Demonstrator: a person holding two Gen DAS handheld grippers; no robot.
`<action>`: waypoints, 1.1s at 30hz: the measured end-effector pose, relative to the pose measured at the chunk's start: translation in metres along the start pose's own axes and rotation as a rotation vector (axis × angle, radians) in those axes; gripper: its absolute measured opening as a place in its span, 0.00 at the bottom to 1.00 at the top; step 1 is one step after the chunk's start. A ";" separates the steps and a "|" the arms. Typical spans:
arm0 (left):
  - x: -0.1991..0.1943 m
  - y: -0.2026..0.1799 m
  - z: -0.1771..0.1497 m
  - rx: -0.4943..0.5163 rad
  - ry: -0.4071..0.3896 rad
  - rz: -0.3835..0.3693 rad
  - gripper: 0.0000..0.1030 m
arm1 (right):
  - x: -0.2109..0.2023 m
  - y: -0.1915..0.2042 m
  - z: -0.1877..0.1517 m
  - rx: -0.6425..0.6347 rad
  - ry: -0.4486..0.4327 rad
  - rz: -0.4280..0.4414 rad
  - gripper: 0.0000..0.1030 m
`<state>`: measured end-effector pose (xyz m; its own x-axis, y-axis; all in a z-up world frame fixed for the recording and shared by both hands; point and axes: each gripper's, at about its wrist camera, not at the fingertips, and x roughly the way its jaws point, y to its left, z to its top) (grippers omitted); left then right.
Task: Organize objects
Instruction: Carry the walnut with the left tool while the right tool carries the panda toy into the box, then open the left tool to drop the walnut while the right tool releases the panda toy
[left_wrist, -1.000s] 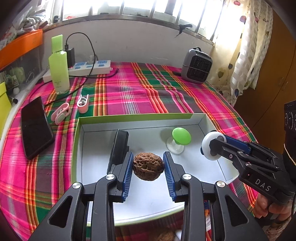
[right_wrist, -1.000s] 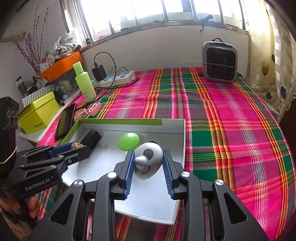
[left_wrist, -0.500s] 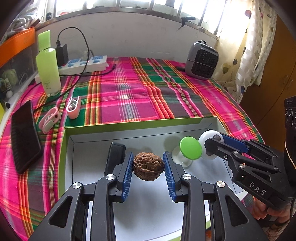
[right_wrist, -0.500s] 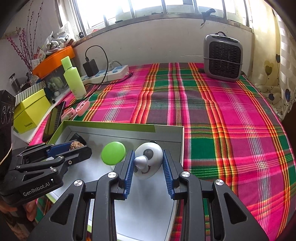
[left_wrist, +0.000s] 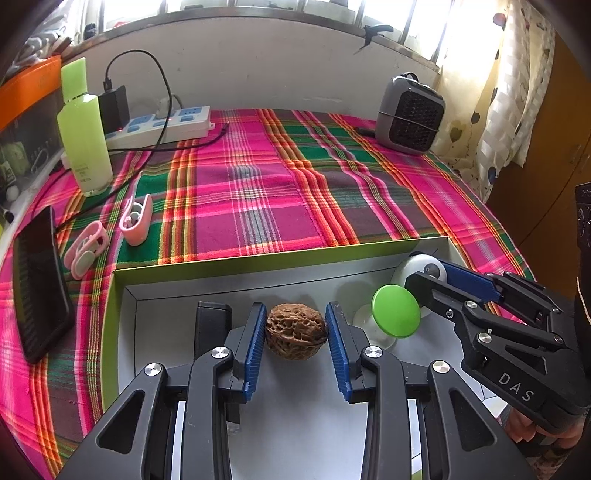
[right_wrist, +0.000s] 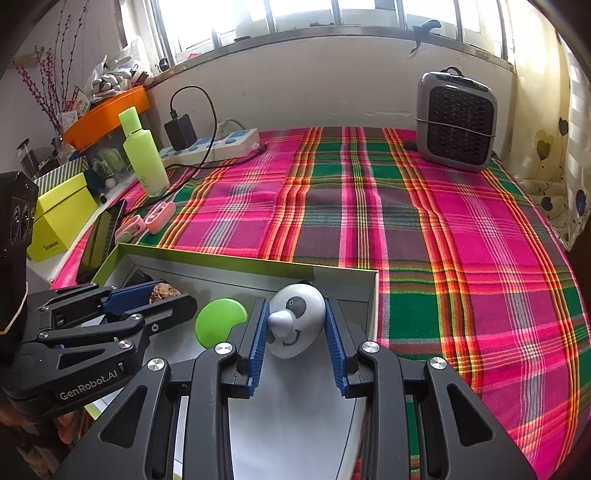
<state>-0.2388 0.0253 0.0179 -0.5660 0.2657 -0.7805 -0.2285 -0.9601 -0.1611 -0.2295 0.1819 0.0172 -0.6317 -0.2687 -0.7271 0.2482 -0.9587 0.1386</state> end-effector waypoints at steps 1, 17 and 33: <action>0.000 0.000 0.000 0.000 0.000 0.001 0.30 | 0.000 0.000 0.000 -0.001 -0.001 0.002 0.31; 0.001 -0.001 0.001 0.004 0.008 -0.012 0.30 | 0.002 0.001 0.001 -0.004 -0.001 0.013 0.31; -0.003 -0.002 0.001 0.006 -0.001 -0.016 0.33 | 0.001 -0.001 0.001 0.019 -0.002 0.019 0.31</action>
<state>-0.2376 0.0267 0.0210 -0.5633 0.2810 -0.7770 -0.2418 -0.9553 -0.1701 -0.2310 0.1830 0.0172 -0.6285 -0.2871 -0.7229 0.2464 -0.9550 0.1650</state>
